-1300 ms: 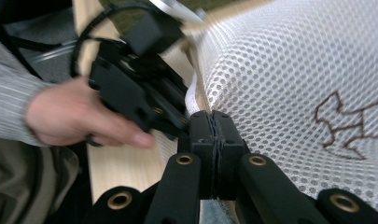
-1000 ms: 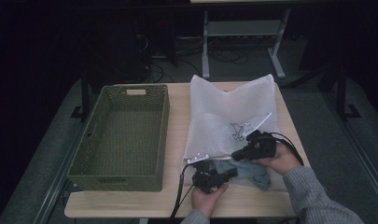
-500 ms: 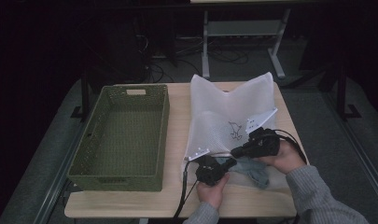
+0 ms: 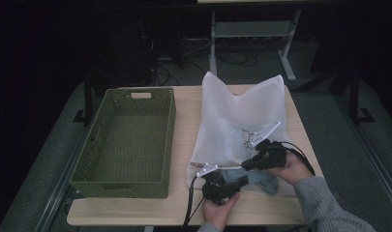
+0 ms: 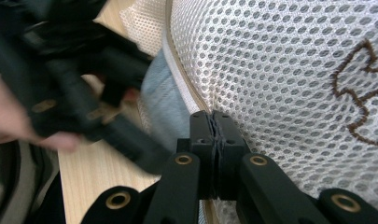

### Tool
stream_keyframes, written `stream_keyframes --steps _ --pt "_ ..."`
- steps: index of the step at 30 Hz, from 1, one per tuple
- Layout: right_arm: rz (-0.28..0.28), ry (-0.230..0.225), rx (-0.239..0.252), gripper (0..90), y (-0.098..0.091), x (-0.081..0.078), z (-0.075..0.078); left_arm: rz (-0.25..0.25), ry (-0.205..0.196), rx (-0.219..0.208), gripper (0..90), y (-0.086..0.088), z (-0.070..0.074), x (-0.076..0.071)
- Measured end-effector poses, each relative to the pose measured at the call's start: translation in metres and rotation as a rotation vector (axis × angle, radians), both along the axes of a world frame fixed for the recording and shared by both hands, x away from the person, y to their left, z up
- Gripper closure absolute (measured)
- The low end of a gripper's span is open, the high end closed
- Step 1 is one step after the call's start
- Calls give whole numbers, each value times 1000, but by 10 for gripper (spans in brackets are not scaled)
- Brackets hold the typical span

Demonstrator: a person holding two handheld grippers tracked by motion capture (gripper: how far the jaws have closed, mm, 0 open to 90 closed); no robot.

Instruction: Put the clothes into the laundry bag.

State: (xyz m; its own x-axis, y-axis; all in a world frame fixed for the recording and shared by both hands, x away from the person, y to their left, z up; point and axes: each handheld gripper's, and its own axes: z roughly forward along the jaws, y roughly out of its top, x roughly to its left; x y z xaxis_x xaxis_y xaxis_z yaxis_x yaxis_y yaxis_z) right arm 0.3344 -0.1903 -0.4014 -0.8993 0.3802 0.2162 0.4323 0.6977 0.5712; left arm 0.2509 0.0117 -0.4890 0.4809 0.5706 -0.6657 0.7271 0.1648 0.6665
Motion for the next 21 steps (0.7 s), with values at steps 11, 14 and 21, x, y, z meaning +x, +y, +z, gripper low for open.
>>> stream_keyframes --steps 11,14,21 --pt "-7 -85 19 708 -21 -8 22 -4 -5 -8 793 3 0 12" --pt "-47 -126 -1 657 -34 -10 21 -19 -25 -2 835 4 2 11" --pt "-5 -142 -55 654 -26 -9 3 -48 -37 -2 846 3 4 4"
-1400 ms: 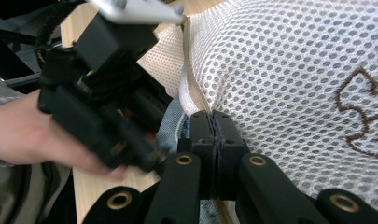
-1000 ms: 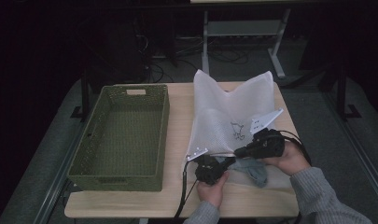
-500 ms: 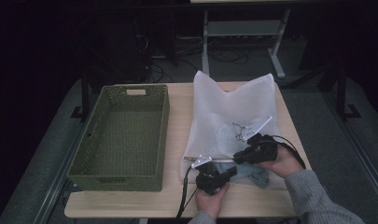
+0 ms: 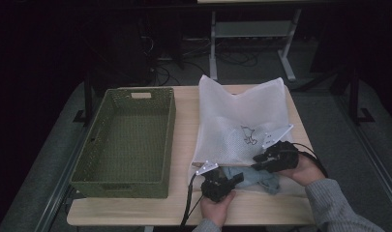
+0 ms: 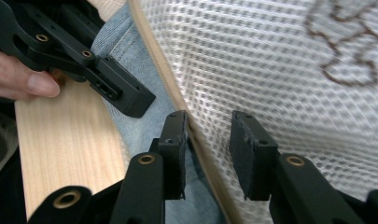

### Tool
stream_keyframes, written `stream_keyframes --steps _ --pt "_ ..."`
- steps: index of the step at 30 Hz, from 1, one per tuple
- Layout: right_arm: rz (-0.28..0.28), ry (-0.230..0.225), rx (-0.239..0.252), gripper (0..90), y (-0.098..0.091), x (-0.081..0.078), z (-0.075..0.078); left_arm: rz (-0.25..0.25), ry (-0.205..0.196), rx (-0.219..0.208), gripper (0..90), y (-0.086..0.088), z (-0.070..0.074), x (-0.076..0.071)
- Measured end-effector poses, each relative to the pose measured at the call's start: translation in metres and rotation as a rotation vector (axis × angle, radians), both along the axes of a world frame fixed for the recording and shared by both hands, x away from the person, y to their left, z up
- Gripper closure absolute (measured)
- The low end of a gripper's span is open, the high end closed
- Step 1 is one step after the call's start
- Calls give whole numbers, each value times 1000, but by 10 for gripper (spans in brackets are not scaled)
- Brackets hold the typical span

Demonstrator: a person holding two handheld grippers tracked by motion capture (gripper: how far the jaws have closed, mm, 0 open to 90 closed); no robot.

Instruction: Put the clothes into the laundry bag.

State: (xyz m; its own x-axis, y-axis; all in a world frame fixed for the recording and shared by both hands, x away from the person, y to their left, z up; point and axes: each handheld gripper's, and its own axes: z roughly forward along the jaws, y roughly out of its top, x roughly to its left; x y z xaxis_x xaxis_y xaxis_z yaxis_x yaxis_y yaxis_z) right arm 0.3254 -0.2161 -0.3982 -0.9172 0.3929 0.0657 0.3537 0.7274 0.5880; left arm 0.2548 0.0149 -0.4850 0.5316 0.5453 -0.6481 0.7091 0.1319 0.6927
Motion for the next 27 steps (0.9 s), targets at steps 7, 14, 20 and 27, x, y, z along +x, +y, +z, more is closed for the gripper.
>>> stream_keyframes --steps 7,14,20,27 --pt "63 38 -4 832 7 -5 -6 -68 -37 16 847 -2 8 -15" --pt "81 48 67 867 1 -10 14 27 -26 -25 842 -6 8 1" --pt "93 50 110 867 3 -15 26 83 -35 -19 770 -10 5 10" --pt "70 98 80 864 9 -2 2 24 -2 52 460 7 8 -9"
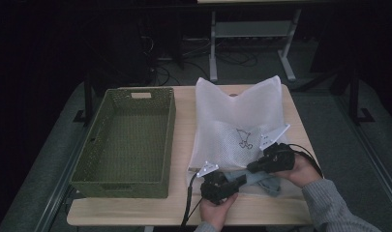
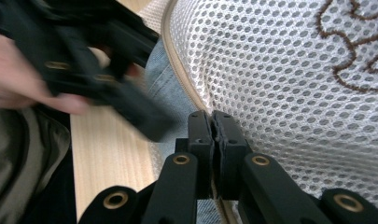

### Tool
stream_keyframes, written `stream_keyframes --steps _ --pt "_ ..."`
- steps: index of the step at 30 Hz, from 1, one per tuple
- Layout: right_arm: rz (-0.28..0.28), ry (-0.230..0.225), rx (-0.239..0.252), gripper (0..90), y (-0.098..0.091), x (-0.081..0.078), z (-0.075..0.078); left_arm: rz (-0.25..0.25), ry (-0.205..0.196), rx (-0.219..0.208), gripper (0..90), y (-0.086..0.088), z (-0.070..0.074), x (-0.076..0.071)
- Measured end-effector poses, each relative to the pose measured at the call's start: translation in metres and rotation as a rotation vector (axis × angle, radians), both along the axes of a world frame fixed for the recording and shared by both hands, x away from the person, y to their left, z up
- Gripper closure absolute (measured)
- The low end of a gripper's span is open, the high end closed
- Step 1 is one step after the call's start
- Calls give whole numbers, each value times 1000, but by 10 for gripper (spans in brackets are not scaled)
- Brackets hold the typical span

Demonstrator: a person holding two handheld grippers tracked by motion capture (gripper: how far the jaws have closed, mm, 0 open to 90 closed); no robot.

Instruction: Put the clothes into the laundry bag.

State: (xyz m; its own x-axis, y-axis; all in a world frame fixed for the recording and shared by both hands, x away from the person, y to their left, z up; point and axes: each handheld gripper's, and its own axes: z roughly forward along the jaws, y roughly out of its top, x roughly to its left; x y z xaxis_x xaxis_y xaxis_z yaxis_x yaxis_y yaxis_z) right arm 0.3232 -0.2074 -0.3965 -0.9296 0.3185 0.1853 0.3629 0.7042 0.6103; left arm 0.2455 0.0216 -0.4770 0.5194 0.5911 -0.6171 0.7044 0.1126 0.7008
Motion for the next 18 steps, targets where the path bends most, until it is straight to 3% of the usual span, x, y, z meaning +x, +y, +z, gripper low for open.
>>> stream_keyframes --steps 2,6,8,10,11,13,16,18 --pt "-5 4 -5 864 1 1 0 -17 9 -4 394 7 2 -7" --pt "-6 3 -16 864 2 3 2 -65 62 6 390 9 0 -15" --pt "-10 4 -17 863 3 4 1 -62 70 22 486 3 -2 -9" --pt "-9 3 -28 863 5 3 0 -41 62 18 702 0 -7 1" --pt "-9 0 -29 863 5 3 0 -31 64 12 765 -1 -10 7" --pt "-10 -2 -16 864 3 2 1 -3 58 -5 811 -7 -13 12" --pt "0 7 4 867 0 -1 4 46 18 -45 830 -13 -10 14" --pt "12 -2 35 868 -2 -5 13 80 14 -103 830 -15 -6 17"
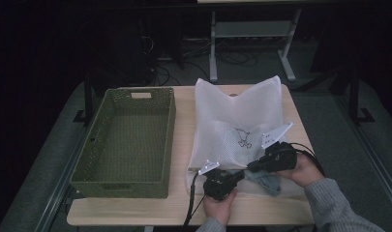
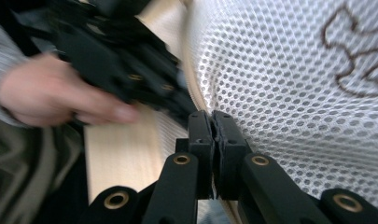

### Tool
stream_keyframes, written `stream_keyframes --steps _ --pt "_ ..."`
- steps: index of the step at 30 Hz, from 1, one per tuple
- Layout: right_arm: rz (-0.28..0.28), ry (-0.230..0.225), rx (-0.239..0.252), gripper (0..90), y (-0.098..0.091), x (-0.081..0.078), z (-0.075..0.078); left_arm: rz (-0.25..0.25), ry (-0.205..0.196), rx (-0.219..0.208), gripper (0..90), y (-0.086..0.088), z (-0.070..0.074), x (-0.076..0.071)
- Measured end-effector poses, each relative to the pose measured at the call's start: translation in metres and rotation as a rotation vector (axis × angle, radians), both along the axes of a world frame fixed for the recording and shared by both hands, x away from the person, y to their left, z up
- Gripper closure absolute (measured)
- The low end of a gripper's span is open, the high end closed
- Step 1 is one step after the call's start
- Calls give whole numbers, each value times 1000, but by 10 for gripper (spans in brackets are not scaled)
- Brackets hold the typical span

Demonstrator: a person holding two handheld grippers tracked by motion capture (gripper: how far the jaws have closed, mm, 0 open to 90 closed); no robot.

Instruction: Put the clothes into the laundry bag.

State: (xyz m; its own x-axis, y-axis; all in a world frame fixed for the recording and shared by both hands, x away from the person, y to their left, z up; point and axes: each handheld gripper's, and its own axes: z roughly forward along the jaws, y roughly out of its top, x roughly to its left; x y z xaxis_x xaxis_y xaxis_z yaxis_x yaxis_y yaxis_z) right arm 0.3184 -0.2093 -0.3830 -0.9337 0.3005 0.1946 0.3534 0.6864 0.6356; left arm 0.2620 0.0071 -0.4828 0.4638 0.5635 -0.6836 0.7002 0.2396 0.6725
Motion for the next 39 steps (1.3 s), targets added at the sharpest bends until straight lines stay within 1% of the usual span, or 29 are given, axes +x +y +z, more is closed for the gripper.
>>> stream_keyframes --steps 1,2,4,5,6,7,8,10,11,13,14,17,18,20,23,24,25,26,27,28,29,31,32,33,34,35,37,38,39 --pt "3 -8 15 868 -1 -3 6 14 -11 -25 829 -1 1 1" --pt "3 -19 26 868 -2 -5 11 22 -22 -24 828 -2 2 2" --pt "4 -40 38 868 -3 -8 17 31 -20 -14 818 -4 0 3" --pt "-3 -35 32 868 -3 -8 14 27 -12 -6 810 -4 -2 4" --pt "-11 -27 12 868 -2 -6 9 20 -2 4 798 -4 -4 4" --pt "-25 -14 -16 867 -1 -3 0 14 6 19 778 -3 -6 3" --pt "-34 1 -38 867 0 0 -9 4 11 44 751 -2 -7 1" --pt "-38 34 -60 867 2 6 -23 -17 33 66 652 0 -9 -4" --pt "-37 41 -68 867 4 7 -26 -28 34 74 614 3 -8 -8" --pt "-28 37 -75 867 7 9 -27 -53 34 89 547 6 -5 -17" --pt "-26 36 -81 867 8 9 -26 -59 35 88 530 7 -4 -20" --pt "-30 32 -88 866 9 10 -22 -104 51 88 511 5 -1 -26" --pt "-29 26 -90 866 9 10 -20 -120 56 96 503 3 0 -27" --pt "-30 25 -91 866 10 10 -19 -135 66 113 482 -2 -2 -25" --pt "-30 29 -92 866 11 10 -20 -123 113 103 462 -7 -9 -14" --pt "-28 28 -89 866 11 11 -20 -113 124 90 468 -8 -11 -10" --pt "-30 32 -86 866 11 10 -21 -94 139 73 500 -8 -13 -6" --pt "-28 32 -81 866 11 10 -22 -77 142 70 559 -8 -13 -3" --pt "-30 35 -74 866 10 9 -23 -65 128 76 661 -8 -13 -1" --pt "-30 37 -69 866 9 9 -23 -52 120 66 755 -8 -13 1" --pt "-29 40 -61 867 8 8 -23 -51 113 57 790 -7 -12 2" --pt "-22 37 -53 867 7 6 -20 -41 88 58 813 -7 -8 2" --pt "-17 34 -52 867 7 4 -17 -35 87 37 816 -6 -7 3" --pt "-12 20 -58 867 7 1 -13 -27 85 21 817 -5 -5 3" --pt "-4 3 -60 867 7 -2 -8 -18 76 18 817 -5 -4 3" --pt "3 -11 -54 867 6 -4 -2 -13 65 19 817 -5 -3 4" --pt "11 -33 -31 867 4 -9 8 1 67 -5 816 -5 -4 4" --pt "7 -36 -27 867 3 -10 10 -5 60 8 816 -5 -4 4" --pt "0 -34 -32 867 2 -10 9 -6 62 13 814 -6 -5 3"
